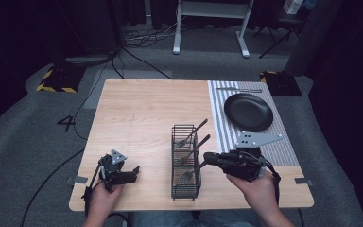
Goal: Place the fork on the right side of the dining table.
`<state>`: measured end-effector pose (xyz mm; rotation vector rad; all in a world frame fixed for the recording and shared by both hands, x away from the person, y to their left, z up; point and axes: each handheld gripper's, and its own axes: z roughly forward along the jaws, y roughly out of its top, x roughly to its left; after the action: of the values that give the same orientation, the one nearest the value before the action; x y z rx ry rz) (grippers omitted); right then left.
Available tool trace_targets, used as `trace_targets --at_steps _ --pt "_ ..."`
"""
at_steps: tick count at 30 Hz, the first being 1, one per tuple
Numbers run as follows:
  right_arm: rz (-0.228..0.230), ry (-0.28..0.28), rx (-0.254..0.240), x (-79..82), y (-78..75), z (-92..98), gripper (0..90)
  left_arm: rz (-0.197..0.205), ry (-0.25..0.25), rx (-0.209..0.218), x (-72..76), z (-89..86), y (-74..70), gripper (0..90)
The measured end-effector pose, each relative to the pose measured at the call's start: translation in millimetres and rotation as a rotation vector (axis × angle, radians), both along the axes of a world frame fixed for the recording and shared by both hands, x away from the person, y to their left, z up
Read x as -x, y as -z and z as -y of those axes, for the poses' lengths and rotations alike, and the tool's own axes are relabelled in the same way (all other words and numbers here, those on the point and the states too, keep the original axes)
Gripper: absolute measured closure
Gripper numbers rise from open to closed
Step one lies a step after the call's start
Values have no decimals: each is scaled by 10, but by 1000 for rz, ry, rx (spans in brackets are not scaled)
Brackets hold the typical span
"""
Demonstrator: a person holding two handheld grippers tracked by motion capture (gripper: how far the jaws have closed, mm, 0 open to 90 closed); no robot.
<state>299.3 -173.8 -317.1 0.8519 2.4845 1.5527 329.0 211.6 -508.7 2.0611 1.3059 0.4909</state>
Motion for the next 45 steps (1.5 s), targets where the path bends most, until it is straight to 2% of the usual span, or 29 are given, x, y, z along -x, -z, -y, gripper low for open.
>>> trace_targets --at_steps 13,18,30,41,45 --pt "21 33 -34 -66 -266 125 864 0 0 -2 -29 10 0 151" --pt "36 45 -32 -64 -336 168 864 2 -3 2 -38 16 1 152" --pt "50 80 -66 -59 -523 423 864 2 -4 1 -42 18 1 151" --pt "81 161 -72 -69 -619 714 864 2 -4 1 -42 18 1 152" --pt "83 200 -74 -142 -618 811 865 2 -4 2 -42 18 1 152"
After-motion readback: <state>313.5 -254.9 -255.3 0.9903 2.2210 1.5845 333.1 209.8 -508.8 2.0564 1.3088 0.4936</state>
